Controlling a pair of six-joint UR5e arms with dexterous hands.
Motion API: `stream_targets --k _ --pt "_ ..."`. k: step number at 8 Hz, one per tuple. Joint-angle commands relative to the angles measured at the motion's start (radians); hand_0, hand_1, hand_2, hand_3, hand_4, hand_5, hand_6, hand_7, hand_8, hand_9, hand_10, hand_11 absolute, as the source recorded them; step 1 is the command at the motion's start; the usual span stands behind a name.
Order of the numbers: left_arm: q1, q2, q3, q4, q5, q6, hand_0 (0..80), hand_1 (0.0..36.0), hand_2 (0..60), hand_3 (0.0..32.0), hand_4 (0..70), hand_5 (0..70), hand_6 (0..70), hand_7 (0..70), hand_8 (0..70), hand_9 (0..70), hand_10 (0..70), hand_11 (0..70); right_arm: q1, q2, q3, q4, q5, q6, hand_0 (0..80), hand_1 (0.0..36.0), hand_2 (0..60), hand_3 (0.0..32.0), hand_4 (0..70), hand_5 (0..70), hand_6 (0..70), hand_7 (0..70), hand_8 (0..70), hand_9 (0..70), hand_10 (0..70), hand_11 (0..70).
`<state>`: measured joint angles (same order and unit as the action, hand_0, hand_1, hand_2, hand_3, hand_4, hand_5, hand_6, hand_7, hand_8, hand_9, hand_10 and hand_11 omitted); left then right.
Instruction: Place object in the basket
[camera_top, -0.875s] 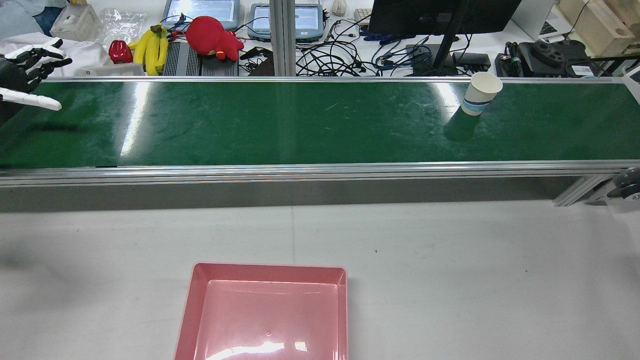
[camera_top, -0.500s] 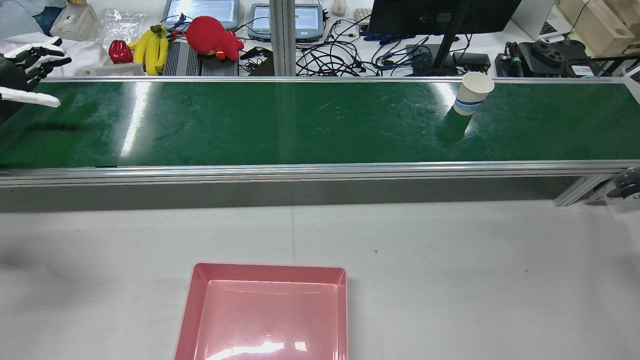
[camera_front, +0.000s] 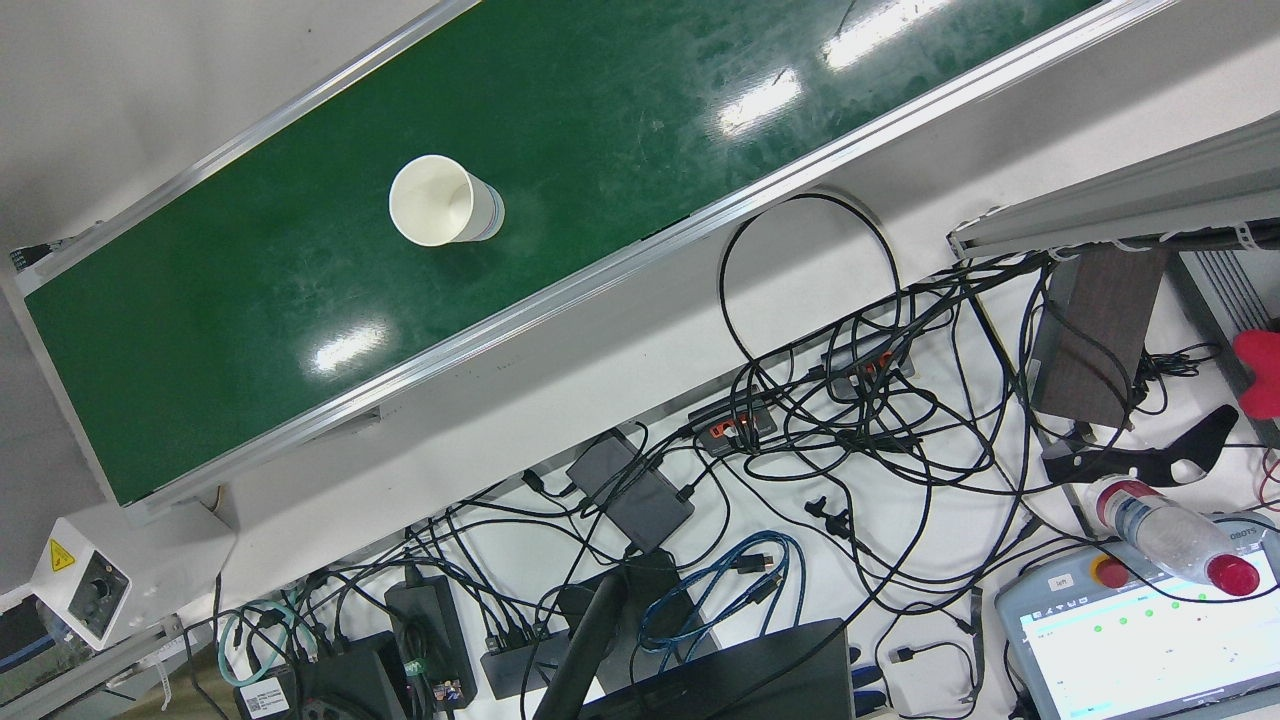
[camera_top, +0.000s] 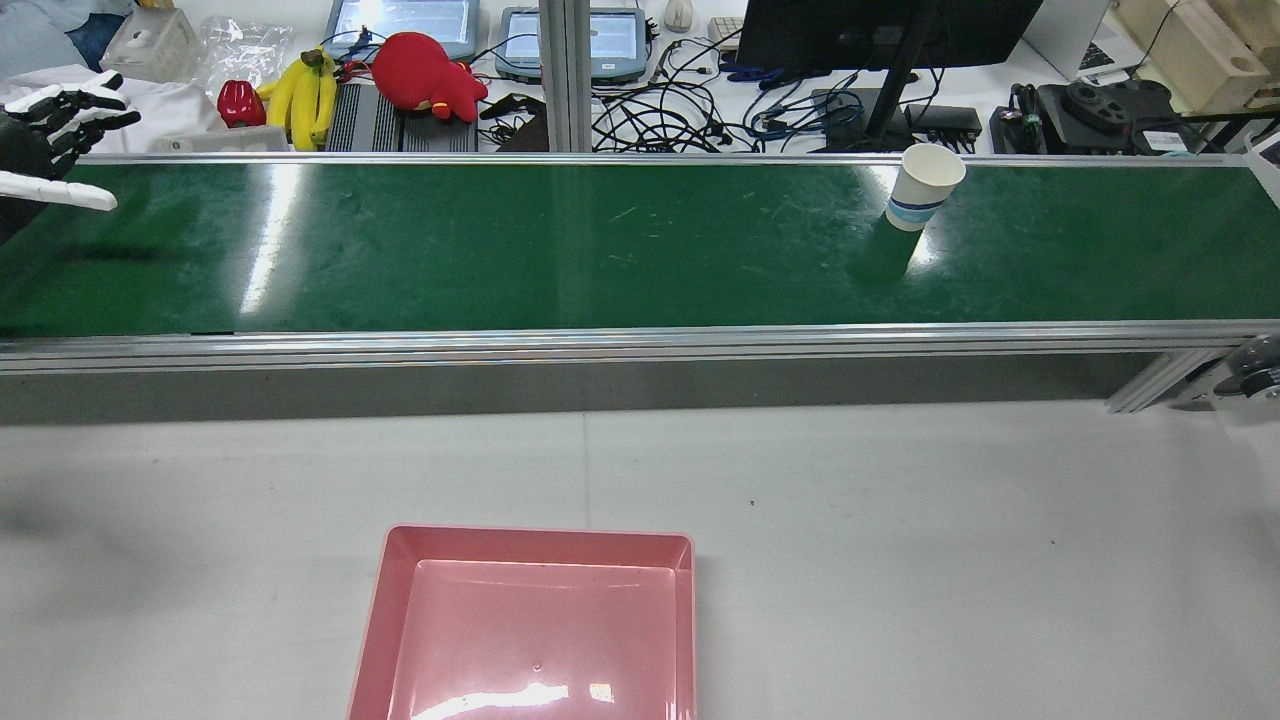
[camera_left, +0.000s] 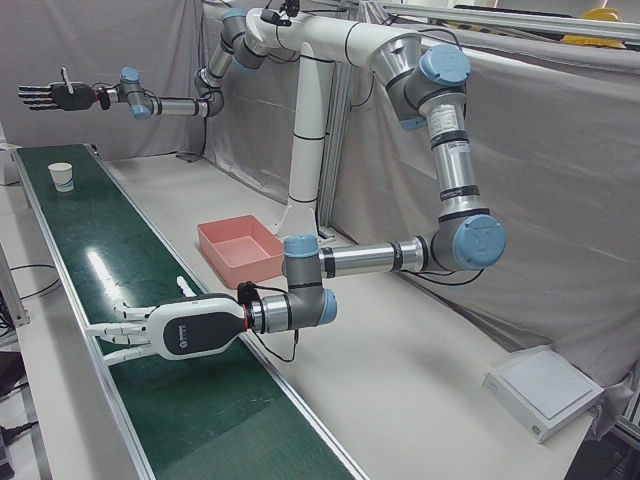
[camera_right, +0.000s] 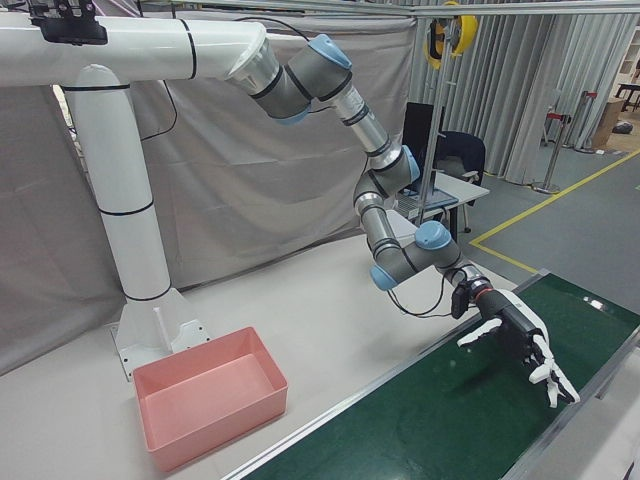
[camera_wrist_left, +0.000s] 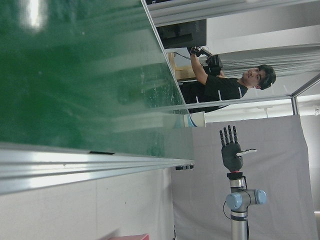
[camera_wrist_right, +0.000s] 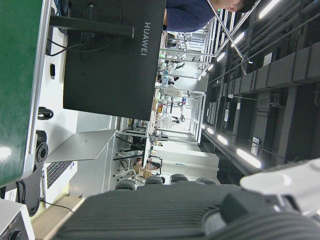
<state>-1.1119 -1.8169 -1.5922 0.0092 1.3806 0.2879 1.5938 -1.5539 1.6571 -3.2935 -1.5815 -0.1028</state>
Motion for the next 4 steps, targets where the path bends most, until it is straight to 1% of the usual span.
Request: stream_targets --k 1,4 --pt "0.000 -0.002 0.000 0.000 0.000 -0.001 65.3 24.1 0.0 0.0 18.2 34.8 7.2 6.3 12.3 18.3 0.0 0.3 0.000 0.000 0.001 0.000 0.000 0.000 0.0 0.0 0.0 0.0 0.0 0.0 0.0 0.0 0.0 0.0 0.0 0.0" --pt "0.000 -0.004 -0.002 0.000 0.000 -0.001 66.4 24.7 0.0 0.0 18.1 34.6 7.1 6.5 12.3 18.3 0.0 0.5 0.000 0.000 0.001 0.000 0.000 0.002 0.0 0.0 0.0 0.0 0.0 0.0 0.0 0.0 0.0 0.0 0.0 0.0"
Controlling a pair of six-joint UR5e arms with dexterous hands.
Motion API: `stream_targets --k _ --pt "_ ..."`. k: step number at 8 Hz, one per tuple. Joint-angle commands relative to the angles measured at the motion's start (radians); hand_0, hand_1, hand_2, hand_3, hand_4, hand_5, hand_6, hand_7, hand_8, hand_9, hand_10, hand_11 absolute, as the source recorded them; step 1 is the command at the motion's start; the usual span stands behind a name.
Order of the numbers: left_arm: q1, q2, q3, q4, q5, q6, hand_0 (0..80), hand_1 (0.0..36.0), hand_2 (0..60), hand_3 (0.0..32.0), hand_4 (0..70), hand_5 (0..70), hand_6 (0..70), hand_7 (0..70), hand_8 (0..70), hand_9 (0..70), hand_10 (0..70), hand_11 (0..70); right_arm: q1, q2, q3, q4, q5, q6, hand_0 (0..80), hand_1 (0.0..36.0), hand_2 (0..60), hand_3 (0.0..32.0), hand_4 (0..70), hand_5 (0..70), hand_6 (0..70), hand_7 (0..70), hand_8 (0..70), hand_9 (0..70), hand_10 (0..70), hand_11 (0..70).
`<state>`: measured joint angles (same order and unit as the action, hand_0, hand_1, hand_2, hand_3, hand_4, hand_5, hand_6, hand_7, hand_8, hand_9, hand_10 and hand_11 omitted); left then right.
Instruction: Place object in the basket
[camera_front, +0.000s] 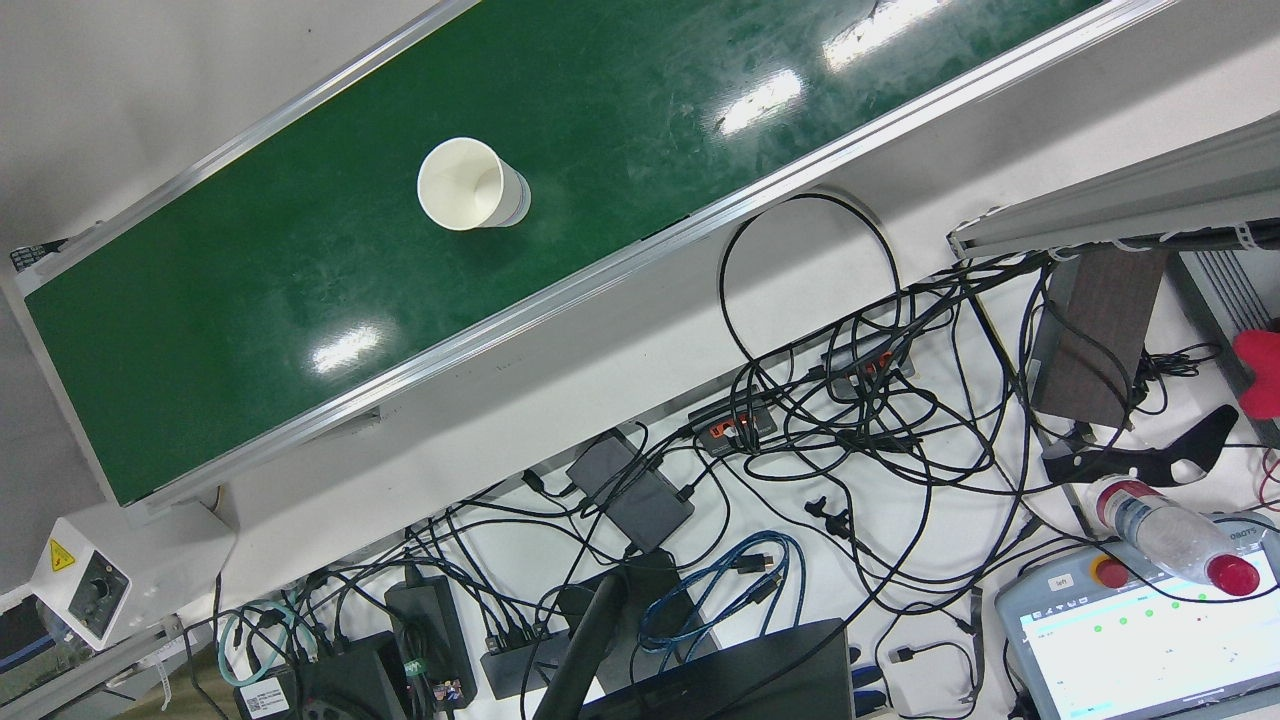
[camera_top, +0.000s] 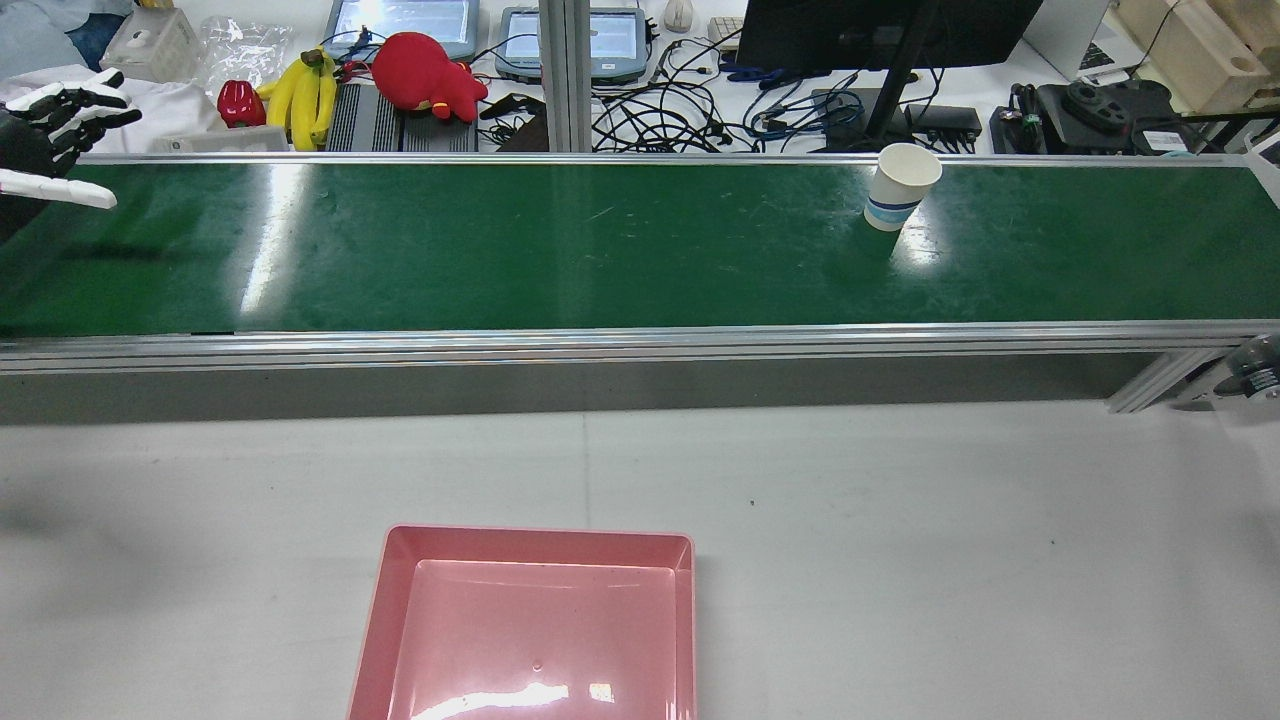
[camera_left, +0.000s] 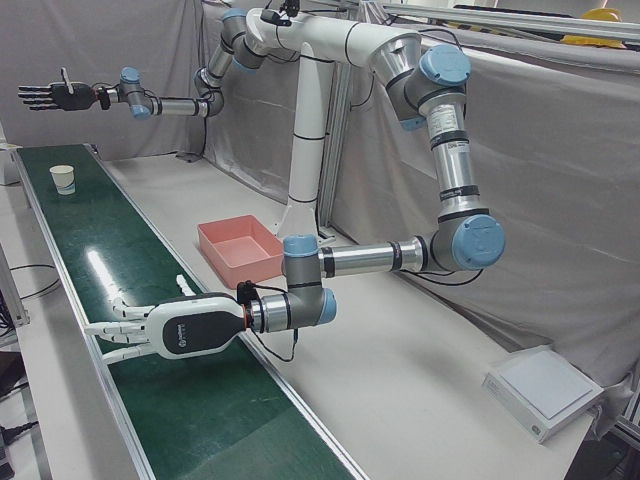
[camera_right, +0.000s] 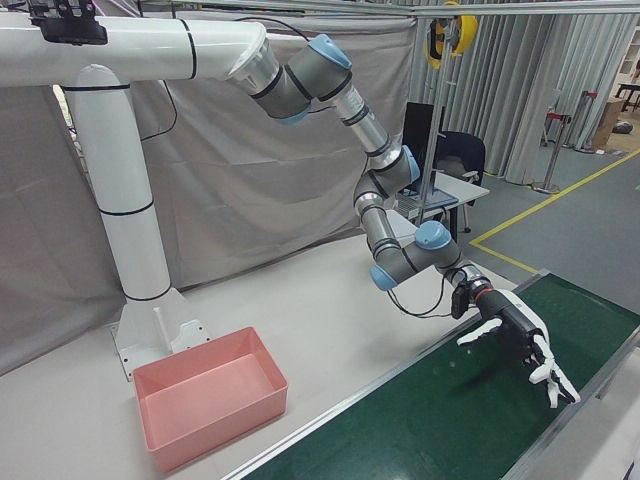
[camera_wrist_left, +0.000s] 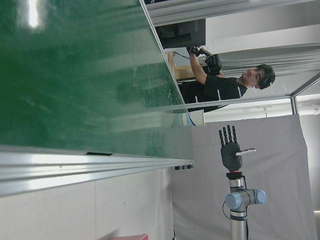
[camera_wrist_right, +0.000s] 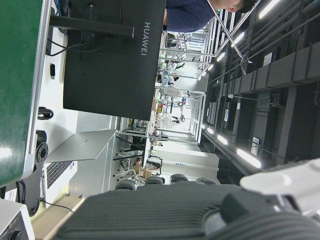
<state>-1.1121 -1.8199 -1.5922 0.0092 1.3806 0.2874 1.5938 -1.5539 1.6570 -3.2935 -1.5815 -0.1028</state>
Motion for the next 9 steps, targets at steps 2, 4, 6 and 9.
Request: stream_targets --k 2,4,6,9 --pt "0.000 -0.001 -0.003 0.000 0.000 -0.001 66.2 24.6 0.0 0.0 18.2 34.5 7.2 6.5 12.2 18.1 0.0 0.5 0.000 0.000 0.000 0.000 0.000 0.000 0.0 0.0 0.0 0.0 0.0 0.0 0.0 0.0 0.0 0.0 0.0 0.0" --pt "0.002 0.001 -0.003 0.000 0.000 -0.001 66.2 24.5 0.0 0.0 18.1 34.5 7.1 6.4 12.2 18.1 0.0 0.4 0.000 0.000 0.000 0.000 0.000 0.000 0.0 0.0 0.0 0.0 0.0 0.0 0.0 0.0 0.0 0.0 0.0 0.0" --pt "0.000 -0.001 -0.003 0.000 0.000 -0.002 66.4 24.5 0.0 0.0 18.2 34.4 7.3 6.5 12.5 18.5 0.0 0.5 0.000 0.000 0.000 0.000 0.000 0.000 0.0 0.0 0.0 0.0 0.0 0.0 0.0 0.0 0.0 0.0 0.0 0.0" --pt "0.002 -0.002 -0.003 0.000 0.000 -0.002 66.4 24.5 0.0 0.0 18.7 34.7 7.4 6.5 12.5 18.5 0.0 0.5 0.000 0.000 0.000 0.000 0.000 0.000 0.0 0.0 0.0 0.0 0.0 0.0 0.0 0.0 0.0 0.0 0.0 0.0"
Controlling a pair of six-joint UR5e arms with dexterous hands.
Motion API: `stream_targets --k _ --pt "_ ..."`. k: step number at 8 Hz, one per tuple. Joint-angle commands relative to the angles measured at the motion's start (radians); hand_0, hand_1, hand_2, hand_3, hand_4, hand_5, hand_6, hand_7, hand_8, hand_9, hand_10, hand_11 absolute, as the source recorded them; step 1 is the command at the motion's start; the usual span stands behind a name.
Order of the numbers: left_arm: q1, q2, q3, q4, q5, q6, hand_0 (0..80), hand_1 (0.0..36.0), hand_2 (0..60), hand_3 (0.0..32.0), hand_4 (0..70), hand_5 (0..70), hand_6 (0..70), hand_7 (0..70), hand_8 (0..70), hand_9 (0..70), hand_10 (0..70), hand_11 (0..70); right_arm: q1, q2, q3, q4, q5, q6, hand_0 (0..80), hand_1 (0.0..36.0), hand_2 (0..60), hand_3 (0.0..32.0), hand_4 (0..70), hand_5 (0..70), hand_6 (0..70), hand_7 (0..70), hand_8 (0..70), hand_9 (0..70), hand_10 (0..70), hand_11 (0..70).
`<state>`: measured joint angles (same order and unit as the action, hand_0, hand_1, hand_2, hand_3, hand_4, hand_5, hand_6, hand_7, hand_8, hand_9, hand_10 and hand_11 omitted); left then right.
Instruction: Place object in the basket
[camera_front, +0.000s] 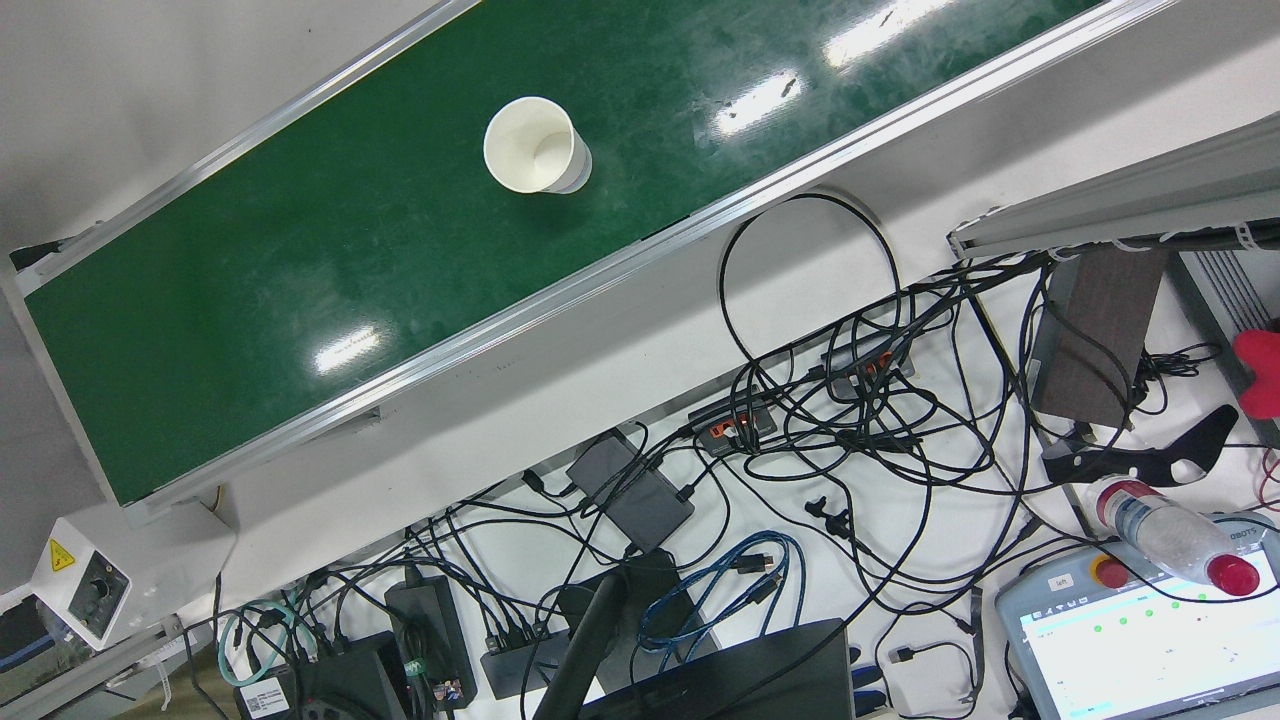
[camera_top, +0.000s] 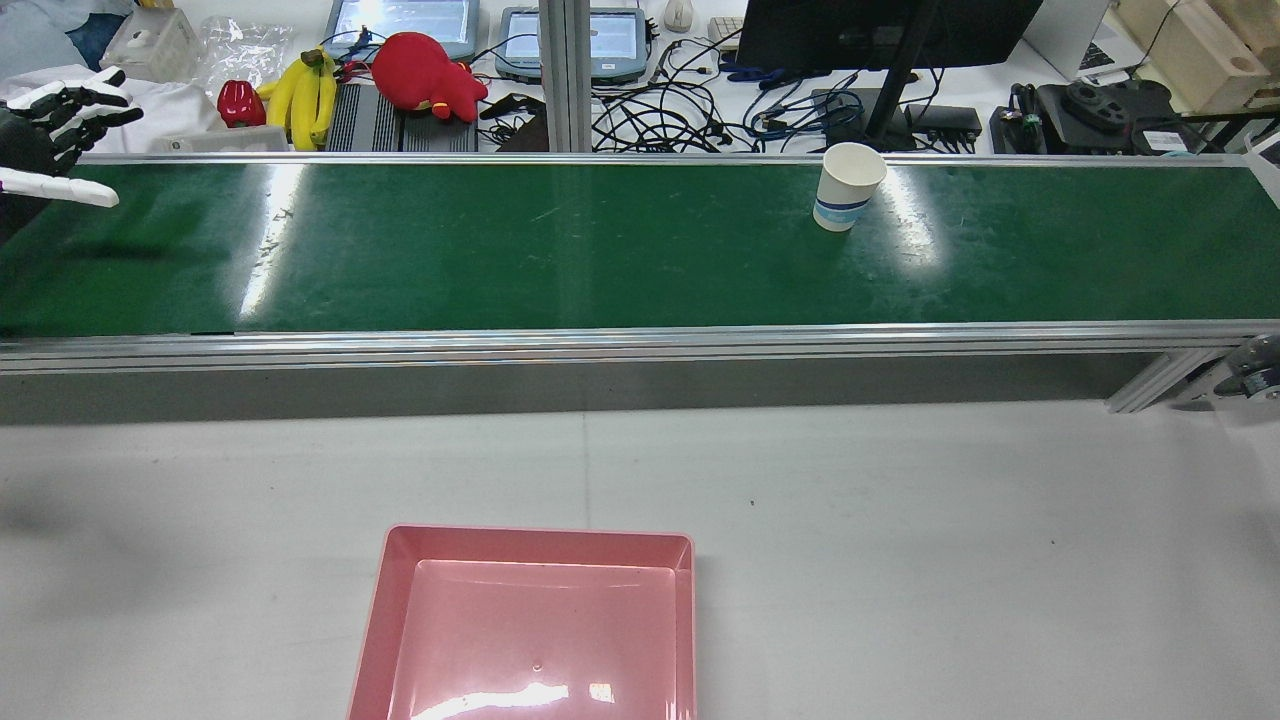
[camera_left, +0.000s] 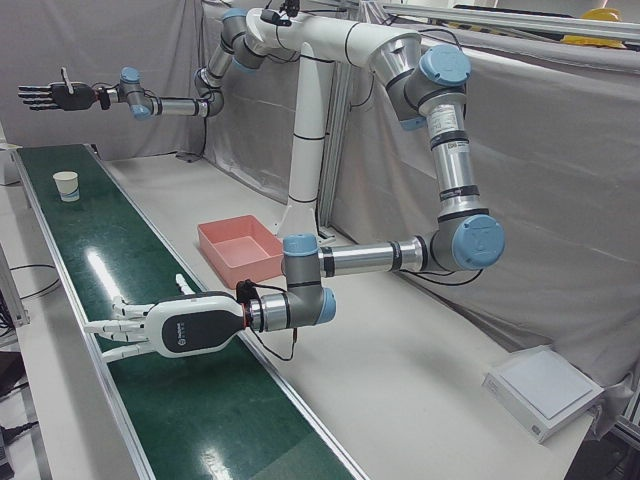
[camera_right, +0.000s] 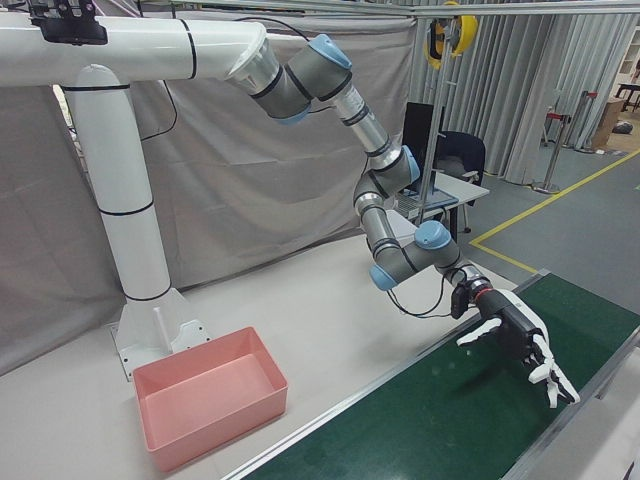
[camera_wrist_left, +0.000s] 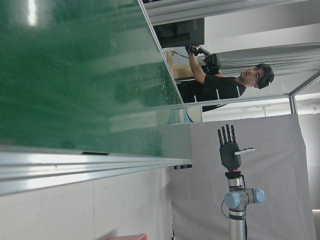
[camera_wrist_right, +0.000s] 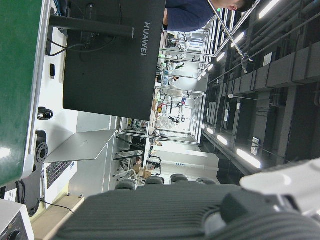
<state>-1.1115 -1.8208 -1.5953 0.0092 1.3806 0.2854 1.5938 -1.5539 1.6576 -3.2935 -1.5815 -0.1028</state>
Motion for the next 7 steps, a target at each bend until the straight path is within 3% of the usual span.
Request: stream_targets --k 1,7 --pt "0.001 -0.002 0.000 0.000 0.000 0.001 67.0 24.8 0.0 0.0 18.2 34.5 7.4 6.6 12.4 18.4 0.0 0.5 0.000 0.000 0.001 0.000 0.000 0.002 0.0 0.0 0.0 0.0 0.0 0.0 0.0 0.0 0.0 0.0 0.0 0.0" --pt "-0.001 -0.003 0.000 0.000 0.000 0.000 68.8 25.1 0.0 0.0 17.8 35.6 7.6 6.8 12.7 18.7 0.0 0.8 0.000 0.000 -0.001 0.000 0.000 0.000 0.0 0.0 0.0 0.0 0.0 0.0 0.0 0.0 0.0 0.0 0.0 0.0"
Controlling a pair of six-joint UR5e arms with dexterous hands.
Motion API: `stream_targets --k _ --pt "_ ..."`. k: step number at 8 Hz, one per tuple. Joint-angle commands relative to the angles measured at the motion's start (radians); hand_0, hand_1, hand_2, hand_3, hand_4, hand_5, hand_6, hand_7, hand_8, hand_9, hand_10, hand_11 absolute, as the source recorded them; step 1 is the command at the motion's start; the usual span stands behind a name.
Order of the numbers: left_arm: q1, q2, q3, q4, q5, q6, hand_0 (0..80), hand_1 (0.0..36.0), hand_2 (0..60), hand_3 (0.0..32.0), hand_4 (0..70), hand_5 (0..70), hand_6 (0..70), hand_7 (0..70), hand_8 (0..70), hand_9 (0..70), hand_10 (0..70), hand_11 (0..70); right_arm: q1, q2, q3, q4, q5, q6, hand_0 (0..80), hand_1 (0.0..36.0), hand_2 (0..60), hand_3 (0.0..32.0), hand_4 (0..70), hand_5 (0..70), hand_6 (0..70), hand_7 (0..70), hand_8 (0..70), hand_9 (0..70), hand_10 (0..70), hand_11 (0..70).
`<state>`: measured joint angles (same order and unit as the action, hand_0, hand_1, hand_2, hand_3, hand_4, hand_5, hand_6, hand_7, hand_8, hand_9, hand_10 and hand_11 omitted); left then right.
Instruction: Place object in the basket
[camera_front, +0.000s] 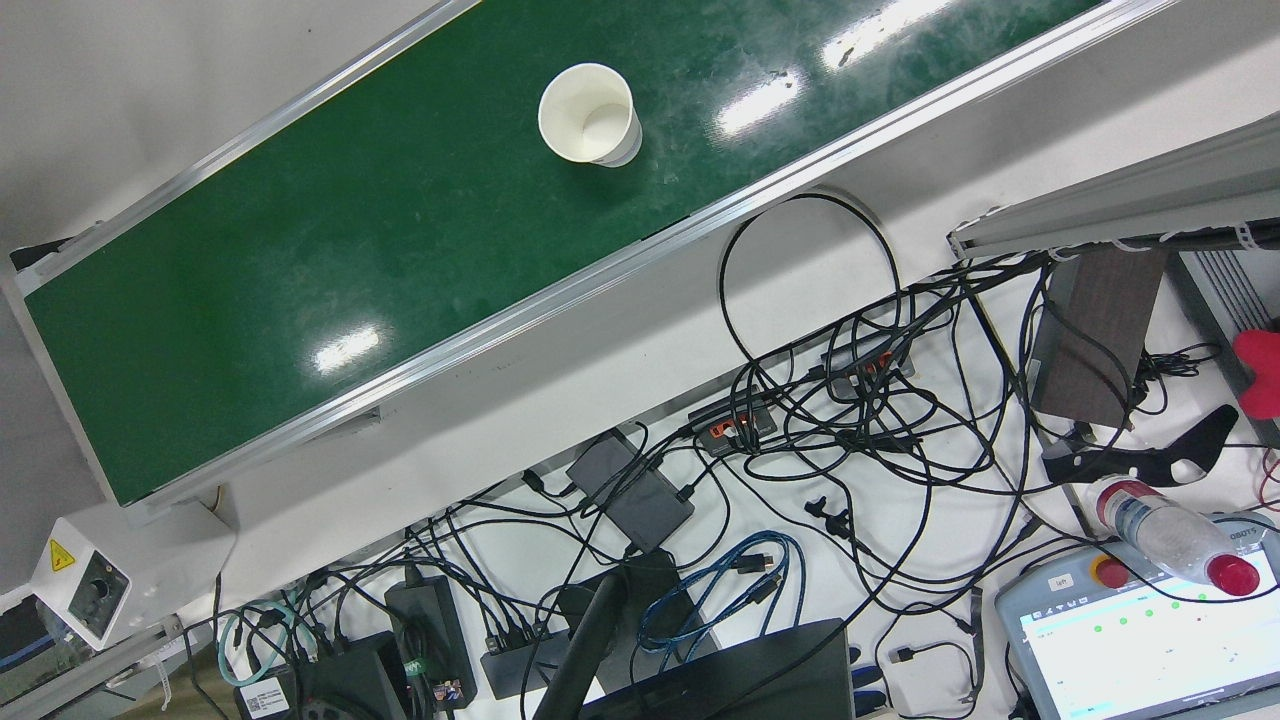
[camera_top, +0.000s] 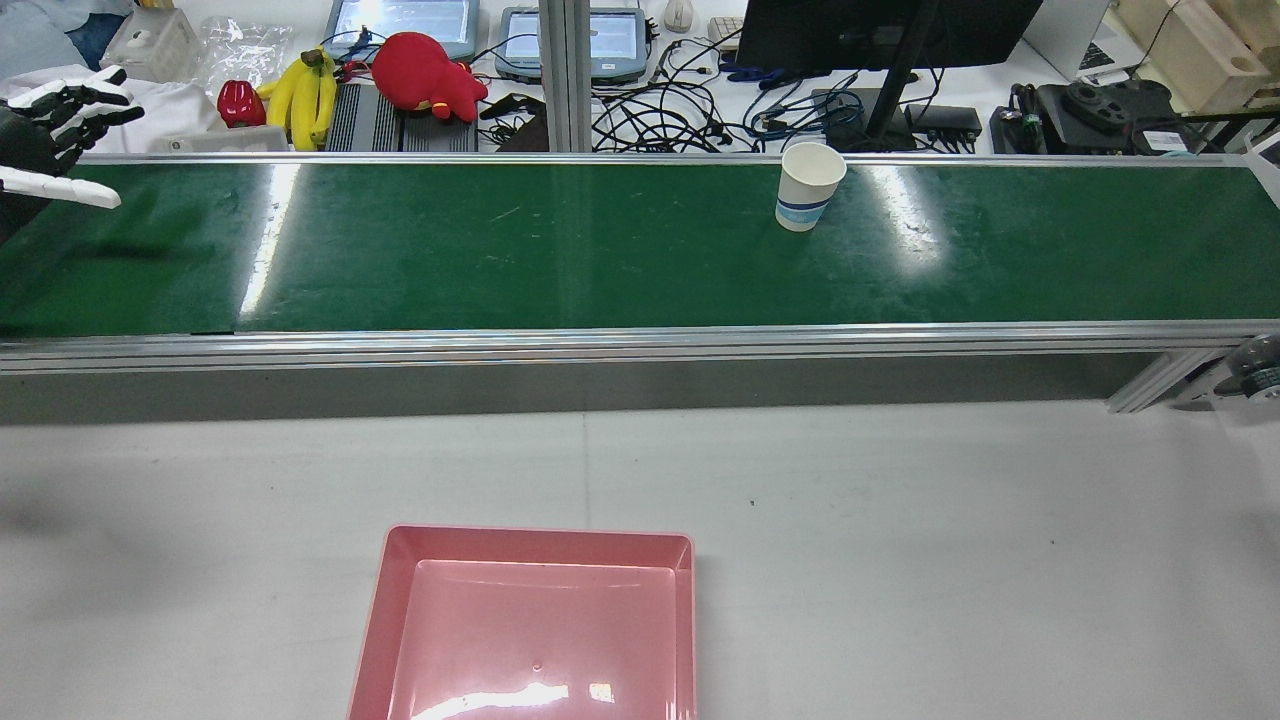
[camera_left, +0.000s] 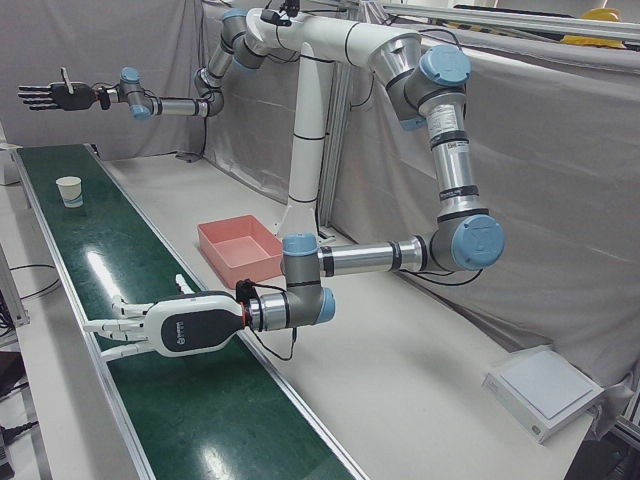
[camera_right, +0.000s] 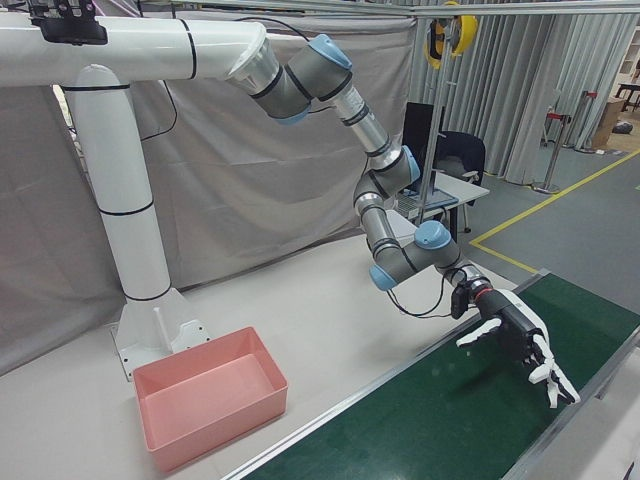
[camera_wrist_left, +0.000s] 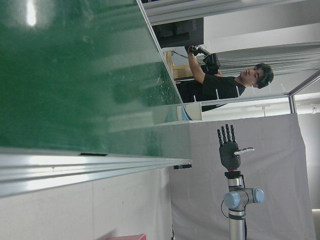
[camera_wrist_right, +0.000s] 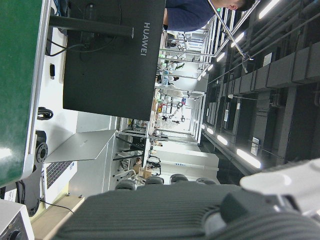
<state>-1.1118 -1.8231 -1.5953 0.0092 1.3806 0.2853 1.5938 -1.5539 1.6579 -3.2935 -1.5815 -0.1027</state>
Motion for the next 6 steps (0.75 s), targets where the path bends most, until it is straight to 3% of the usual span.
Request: stream_targets --k 1,6 --pt "0.000 -0.001 0.000 0.002 0.000 0.000 68.3 25.3 0.0 0.0 17.5 35.6 7.6 7.0 12.8 18.7 0.0 0.8 0.000 0.000 -0.001 0.000 0.000 0.001 0.0 0.0 0.0 0.0 0.0 0.0 0.0 0.0 0.0 0.0 0.0 0.0" --pt "0.001 -0.013 0.002 0.006 0.000 0.003 67.3 25.4 0.5 0.0 18.5 36.0 7.7 6.9 12.8 18.8 0.0 1.2 0.000 0.000 -0.001 0.000 0.000 0.000 0.0 0.0 0.0 0.0 0.0 0.0 0.0 0.0 0.0 0.0 0.0 0.0"
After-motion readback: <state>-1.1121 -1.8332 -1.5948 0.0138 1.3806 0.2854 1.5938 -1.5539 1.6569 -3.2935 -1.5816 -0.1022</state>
